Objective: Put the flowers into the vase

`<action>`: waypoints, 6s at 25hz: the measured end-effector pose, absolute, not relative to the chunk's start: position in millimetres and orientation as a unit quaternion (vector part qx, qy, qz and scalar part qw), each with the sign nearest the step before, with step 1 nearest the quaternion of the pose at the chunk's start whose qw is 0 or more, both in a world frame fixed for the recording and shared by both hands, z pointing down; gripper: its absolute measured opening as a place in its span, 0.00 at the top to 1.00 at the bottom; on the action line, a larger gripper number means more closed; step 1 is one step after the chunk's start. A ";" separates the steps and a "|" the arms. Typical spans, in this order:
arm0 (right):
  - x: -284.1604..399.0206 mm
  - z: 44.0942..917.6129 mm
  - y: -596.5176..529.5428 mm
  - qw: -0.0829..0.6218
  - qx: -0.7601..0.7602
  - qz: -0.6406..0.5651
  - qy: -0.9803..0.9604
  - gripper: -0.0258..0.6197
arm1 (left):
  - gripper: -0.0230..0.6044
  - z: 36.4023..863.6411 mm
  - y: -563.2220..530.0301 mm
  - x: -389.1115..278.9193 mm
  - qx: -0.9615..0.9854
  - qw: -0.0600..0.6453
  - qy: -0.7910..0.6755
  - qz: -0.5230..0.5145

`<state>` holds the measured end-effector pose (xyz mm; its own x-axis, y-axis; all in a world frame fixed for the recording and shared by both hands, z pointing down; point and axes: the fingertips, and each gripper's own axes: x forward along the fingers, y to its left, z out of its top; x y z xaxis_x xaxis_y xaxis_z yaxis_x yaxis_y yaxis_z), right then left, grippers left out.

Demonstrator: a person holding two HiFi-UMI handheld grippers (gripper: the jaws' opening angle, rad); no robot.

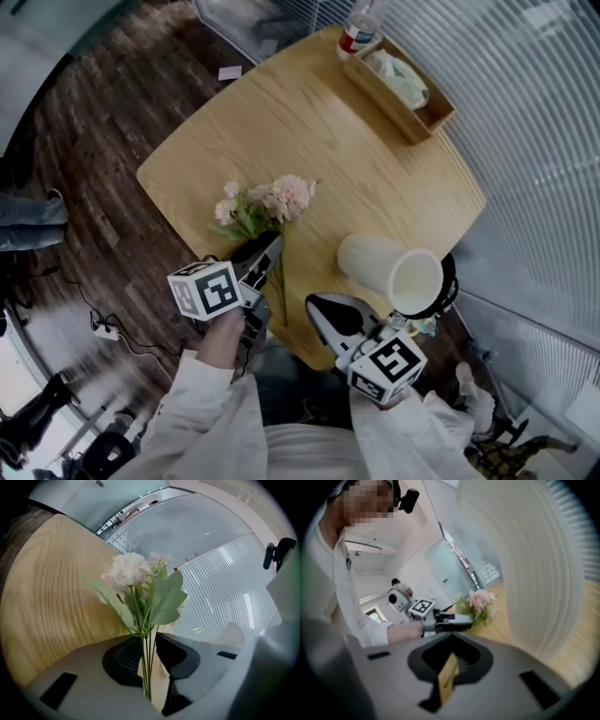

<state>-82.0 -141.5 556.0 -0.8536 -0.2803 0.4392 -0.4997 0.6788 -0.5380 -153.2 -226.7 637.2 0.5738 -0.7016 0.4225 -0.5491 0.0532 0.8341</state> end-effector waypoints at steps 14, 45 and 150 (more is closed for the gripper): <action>-66.9 549.8 -141.7 0.153 0.243 0.324 -0.901 0.94 | 0.91 633.2 -219.9 -143.3 0.696 0.547 -0.461 -0.059; -36.8 435.9 -151.4 0.074 0.275 0.203 -0.937 0.94 | 0.92 470.8 -203.1 -93.3 0.798 0.399 -0.443 -0.092; 44.5 374.1 -189.4 -0.004 0.401 0.150 -0.904 0.94 | 0.91 367.8 -226.2 6.0 0.929 0.159 -0.326 -0.074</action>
